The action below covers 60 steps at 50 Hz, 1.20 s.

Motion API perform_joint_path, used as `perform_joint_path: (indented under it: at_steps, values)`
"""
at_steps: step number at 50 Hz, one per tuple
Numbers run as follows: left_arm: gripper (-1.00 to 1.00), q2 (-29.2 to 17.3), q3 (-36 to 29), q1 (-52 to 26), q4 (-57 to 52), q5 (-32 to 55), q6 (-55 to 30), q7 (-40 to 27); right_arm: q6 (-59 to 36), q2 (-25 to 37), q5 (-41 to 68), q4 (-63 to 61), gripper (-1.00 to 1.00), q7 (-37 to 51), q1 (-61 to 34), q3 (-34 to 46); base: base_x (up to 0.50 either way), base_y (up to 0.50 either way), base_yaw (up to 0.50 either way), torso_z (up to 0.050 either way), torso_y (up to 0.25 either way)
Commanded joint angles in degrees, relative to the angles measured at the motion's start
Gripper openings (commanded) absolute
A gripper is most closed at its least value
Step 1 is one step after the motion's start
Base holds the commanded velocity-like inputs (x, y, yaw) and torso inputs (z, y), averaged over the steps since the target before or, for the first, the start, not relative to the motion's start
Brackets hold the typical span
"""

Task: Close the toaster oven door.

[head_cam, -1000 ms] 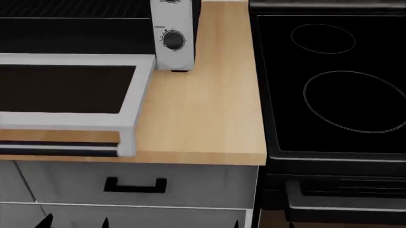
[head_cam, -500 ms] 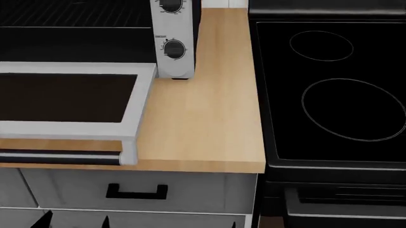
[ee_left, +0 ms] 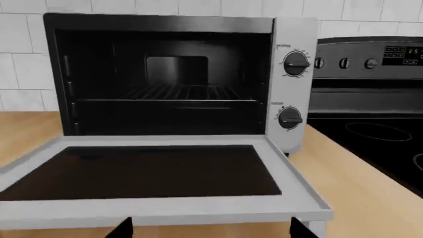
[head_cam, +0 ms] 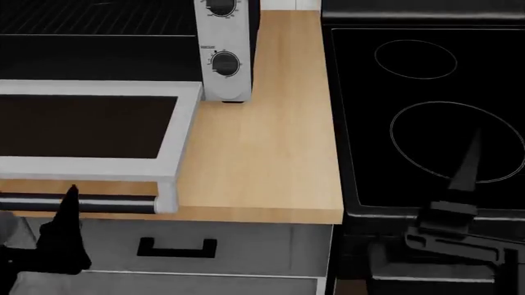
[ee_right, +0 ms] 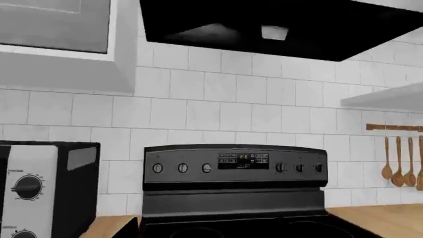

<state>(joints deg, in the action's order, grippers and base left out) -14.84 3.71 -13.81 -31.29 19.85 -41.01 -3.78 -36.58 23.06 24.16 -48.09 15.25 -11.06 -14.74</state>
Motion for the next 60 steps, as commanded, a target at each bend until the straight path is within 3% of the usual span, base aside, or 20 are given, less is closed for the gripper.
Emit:
perform_joint_path:
  at_steps: [1,6,11,22,60]
  values:
    - [1.00,-5.37,5.93,-13.45,-4.55,7.60,-16.73,0.27,-16.42,21.04,30.26,-11.67,1.00,18.18,-14.25,-16.07,0.00,0.00,0.00,0.000,0.000]
    - [1.00,-7.06,5.07,-17.97,-5.63,8.97,-22.07,-0.32,-18.24,25.66,38.31,-11.15,1.00,23.09,-18.57,-18.30,0.00,0.00,0.00,0.000,0.000]
    - [1.00,-7.87,3.84,-19.25,-6.37,9.30,-23.83,-0.49,-17.12,25.68,38.80,-11.07,1.00,23.64,-17.16,-18.82,0.00,0.00,0.00,0.000,0.000]
    - [1.00,-8.50,1.56,-17.73,-4.41,7.99,-20.21,0.62,-15.95,26.21,36.35,-10.51,1.00,23.75,-18.72,-12.26,0.00,0.42,0.00,0.000,0.000]
    - [1.00,-9.09,0.16,-15.06,-5.31,7.77,-15.48,1.59,-11.03,30.50,38.38,-10.53,1.00,26.54,-15.77,-10.44,0.00,0.50,0.00,0.000,0.000]
